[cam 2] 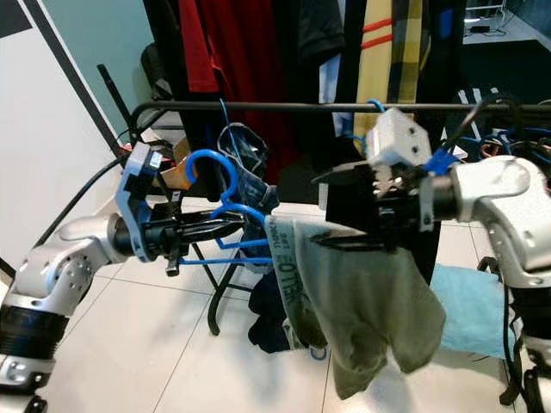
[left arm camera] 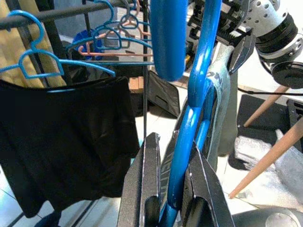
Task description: Hang hanger
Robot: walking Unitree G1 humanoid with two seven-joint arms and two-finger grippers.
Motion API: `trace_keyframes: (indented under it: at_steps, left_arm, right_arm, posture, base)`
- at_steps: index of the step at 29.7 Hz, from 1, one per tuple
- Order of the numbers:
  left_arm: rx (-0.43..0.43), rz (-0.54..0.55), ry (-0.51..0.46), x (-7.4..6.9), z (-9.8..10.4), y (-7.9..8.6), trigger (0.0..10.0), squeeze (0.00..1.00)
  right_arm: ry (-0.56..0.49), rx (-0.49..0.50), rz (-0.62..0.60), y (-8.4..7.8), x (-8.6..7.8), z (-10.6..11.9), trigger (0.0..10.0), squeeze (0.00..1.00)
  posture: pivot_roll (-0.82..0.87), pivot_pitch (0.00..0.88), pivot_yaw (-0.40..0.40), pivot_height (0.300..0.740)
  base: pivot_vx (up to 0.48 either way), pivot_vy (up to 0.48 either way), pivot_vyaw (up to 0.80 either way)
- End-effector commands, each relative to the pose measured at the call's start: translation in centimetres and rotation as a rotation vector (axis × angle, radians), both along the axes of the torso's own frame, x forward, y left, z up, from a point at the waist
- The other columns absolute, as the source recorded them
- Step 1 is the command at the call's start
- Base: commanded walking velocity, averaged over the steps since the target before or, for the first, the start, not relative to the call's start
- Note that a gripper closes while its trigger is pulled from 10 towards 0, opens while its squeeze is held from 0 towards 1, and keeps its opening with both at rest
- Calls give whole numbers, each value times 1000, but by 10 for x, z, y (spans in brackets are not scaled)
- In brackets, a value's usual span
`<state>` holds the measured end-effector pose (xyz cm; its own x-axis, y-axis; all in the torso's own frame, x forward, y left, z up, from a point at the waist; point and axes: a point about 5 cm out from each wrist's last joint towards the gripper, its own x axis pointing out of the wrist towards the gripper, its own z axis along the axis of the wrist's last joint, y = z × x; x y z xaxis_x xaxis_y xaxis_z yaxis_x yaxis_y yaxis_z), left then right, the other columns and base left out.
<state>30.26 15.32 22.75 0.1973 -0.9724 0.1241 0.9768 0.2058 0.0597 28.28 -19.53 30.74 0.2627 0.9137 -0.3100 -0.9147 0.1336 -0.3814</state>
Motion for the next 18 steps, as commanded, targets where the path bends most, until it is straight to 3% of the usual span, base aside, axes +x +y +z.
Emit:
trace_keyframes:
  at_steps: [1, 3, 4, 5, 6, 7, 8, 10, 11, 18]
  left_arm:
    - [-16, 5, -14, 1, 4, 6, 0, 0]
    - [-18, 9, -17, 1, 5, 8, 0, 0]
    - [-20, 23, -23, 2, 7, 12, 0, 0]
    - [-20, 23, -23, 2, 7, 12, 0, 0]
    - [-20, 36, -28, 3, 8, 16, 0, 0]
    - [-20, 36, -28, 3, 8, 16, 0, 0]
    - [-22, 45, -32, 3, 8, 18, 0, 0]
    - [-22, 45, -32, 3, 8, 18, 0, 0]
    - [-21, 52, -35, 3, 8, 19, 0, 0]
    - [-22, 53, -37, 3, 8, 20, 0, 0]
  right_arm:
    - [2, 12, 4, -2, -1, 1, 10000, 1000]
    - [6, 15, -10, -8, -3, 4, 10000, 1000]
    - [73, 33, -4, -21, -13, 4, 10000, 843]
    - [73, 33, -4, -21, -13, 4, 10000, 843]
    - [144, 46, 16, -29, -23, 1, 10000, 561]
    - [144, 46, 16, -29, -23, 1, 10000, 561]
    - [211, 42, 31, -33, -32, -3, 10000, 278]
    - [211, 42, 31, -33, -32, -3, 10000, 278]
    - [257, 27, 16, -38, -37, -8, 10000, 0]
    - [299, 18, -48, -46, -38, -17, 10000, 0]
  posture:
    - [-164, 0, 128, 740]
    - [-164, 0, 128, 740]
    - [-169, 0, 125, 740]
    - [-169, 0, 125, 740]
    - [-174, 0, 127, 740]
    - [-174, 0, 127, 740]
    - [-174, 0, 127, 740]
    - [-174, 0, 127, 740]
    - [-175, 0, 126, 740]
    - [-177, 0, 124, 740]
  base:
    - [0, 0, 0]
    - [0, 0, 0]
    - [0, 0, 0]
    - [0, 0, 0]
    - [0, 0, 0]
    - [0, 0, 0]
    - [0, 0, 0]
    - [0, 0, 0]
    - [0, 0, 0]
    - [0, 0, 0]
